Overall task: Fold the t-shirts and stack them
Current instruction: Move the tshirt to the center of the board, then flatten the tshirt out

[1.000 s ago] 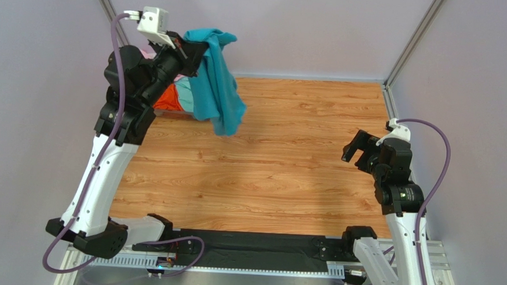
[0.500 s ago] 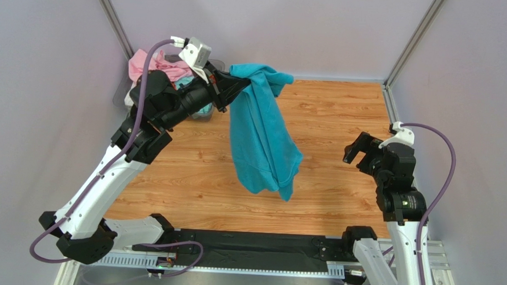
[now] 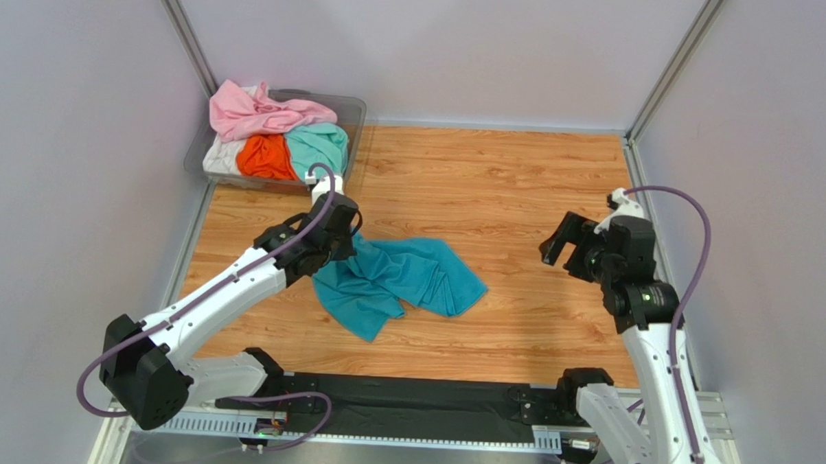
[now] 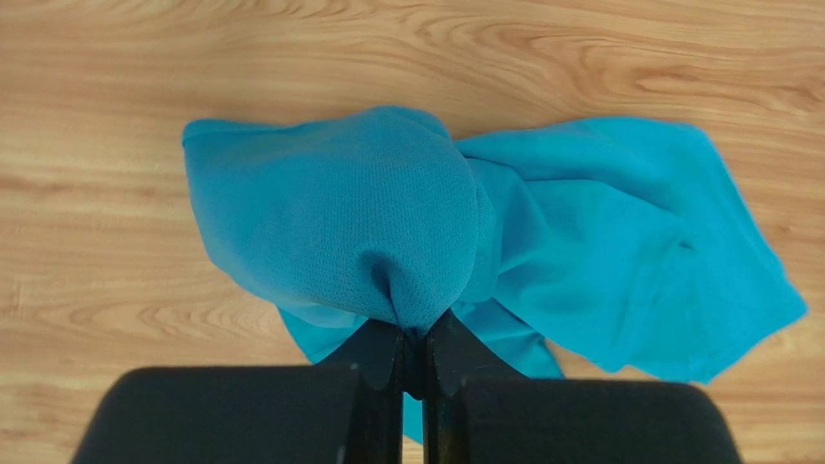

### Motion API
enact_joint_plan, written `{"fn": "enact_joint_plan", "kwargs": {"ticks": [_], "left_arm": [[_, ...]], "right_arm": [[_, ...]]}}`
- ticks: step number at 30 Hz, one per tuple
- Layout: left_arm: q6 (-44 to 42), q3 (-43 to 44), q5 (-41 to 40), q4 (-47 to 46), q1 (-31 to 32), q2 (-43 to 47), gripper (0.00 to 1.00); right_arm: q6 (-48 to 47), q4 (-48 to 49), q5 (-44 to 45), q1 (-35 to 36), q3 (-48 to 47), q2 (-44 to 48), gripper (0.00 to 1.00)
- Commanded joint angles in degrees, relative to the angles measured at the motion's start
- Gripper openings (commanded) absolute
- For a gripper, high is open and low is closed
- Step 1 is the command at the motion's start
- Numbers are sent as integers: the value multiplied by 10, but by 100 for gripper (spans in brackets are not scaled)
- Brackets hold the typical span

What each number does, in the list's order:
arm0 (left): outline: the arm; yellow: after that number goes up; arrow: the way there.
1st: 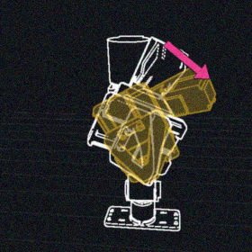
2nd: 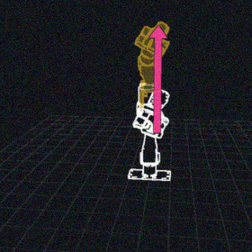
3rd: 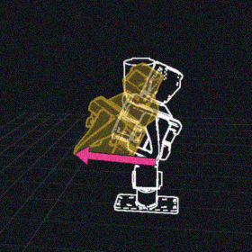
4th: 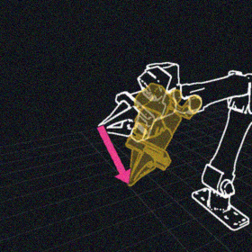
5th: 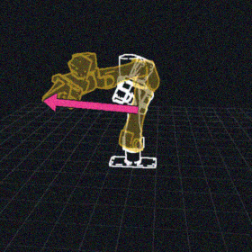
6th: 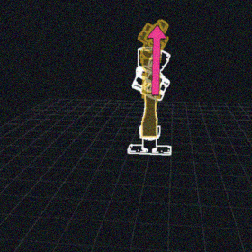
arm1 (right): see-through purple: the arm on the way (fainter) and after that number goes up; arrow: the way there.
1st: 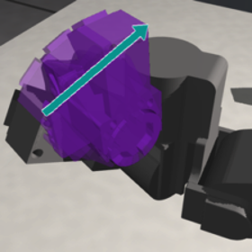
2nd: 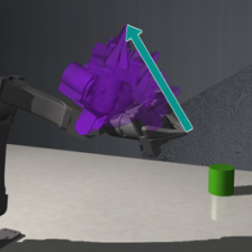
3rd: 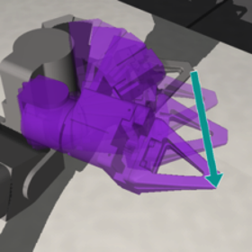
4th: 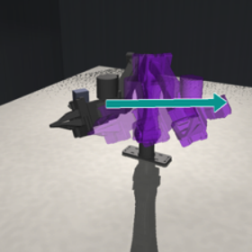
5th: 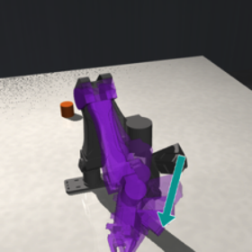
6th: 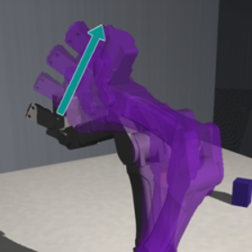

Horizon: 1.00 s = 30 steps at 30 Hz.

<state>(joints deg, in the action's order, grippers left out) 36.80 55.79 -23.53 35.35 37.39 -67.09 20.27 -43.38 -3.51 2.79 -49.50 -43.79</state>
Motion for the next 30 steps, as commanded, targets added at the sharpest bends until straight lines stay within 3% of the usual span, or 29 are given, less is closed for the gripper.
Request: {"fn": "enact_joint_plan", "kwargs": {"ticks": [1,5,9,17,26,29,30], "left_arm": [[60,-17,-27,25,-23,18,0],[72,-43,-28,22,-37,35,0],[74,-55,-27,22,-44,42,0],[82,-78,-17,16,-54,45,0],[79,-89,-9,-1,-68,42,0],[79,-90,-7,-3,-74,43,0],[79,-92,-7,-4,-77,44,0]], "right_arm": [[18,24,-56,54,5,-53,97],[38,48,32,200,10,-140,97],[57,86,34,252,1,-236,96],[57,119,149,312,-43,-397,89],[74,152,157,325,-45,-486,63],[75,154,155,326,-42,-501,49],[75,154,155,325,-42,-503,39]]}}
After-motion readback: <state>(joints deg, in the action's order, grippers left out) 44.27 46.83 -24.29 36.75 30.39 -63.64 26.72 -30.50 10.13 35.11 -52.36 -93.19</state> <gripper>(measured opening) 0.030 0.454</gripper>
